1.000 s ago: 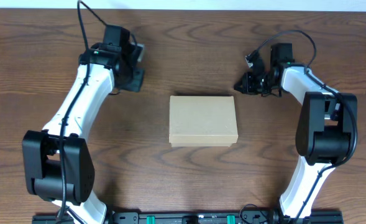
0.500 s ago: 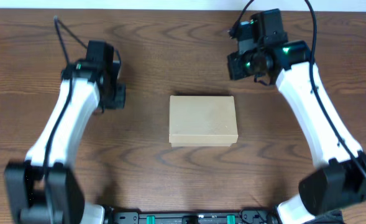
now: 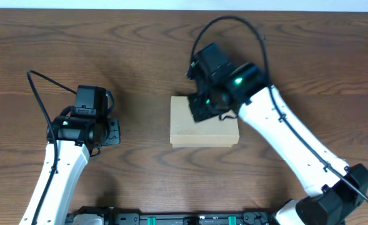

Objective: Pack container

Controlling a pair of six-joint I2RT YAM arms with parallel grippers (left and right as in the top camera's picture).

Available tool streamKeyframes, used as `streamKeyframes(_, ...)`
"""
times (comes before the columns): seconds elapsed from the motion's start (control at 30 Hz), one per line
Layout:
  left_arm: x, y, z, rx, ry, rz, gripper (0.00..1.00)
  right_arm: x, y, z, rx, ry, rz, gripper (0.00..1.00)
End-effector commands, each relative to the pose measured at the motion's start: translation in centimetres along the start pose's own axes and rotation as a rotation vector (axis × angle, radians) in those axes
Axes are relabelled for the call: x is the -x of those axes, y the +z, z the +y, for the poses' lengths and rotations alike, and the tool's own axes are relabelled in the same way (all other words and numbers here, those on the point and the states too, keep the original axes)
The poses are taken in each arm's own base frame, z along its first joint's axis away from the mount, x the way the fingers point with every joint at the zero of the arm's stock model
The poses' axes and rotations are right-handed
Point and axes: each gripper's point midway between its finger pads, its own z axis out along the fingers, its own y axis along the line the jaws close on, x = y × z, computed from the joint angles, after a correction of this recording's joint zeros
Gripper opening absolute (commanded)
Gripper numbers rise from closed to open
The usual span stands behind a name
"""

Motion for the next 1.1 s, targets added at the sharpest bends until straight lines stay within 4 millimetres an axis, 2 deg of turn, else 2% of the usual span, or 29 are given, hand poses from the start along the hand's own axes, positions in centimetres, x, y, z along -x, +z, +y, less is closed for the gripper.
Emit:
streamKeyframes(0.0, 0.0, 0.0, 0.2, 0.007, -0.02, -0.003, 0.13, -1.2, -0.5, 1.3, -0.022, 0.034, 0.0, 0.01)
streamKeyframes(0.1, 0.0, 0.0, 0.2, 0.007, -0.02, -0.002, 0.13, -1.8, -0.5, 1.3, -0.069, 0.045, 0.004, 0.01)
streamKeyframes(0.37, -0.1, 0.0, 0.2, 0.007, -0.02, 0.001, 0.13, -2.9, 0.6, -0.9, -0.156, 0.11, 0.039, 0.01)
streamKeyframes(1.07, -0.5, 0.0, -0.2, -0.017, -0.019, 0.019, 0.15, -8.2, 9.1, -4.5, -0.19, 0.161, 0.161, 0.01)
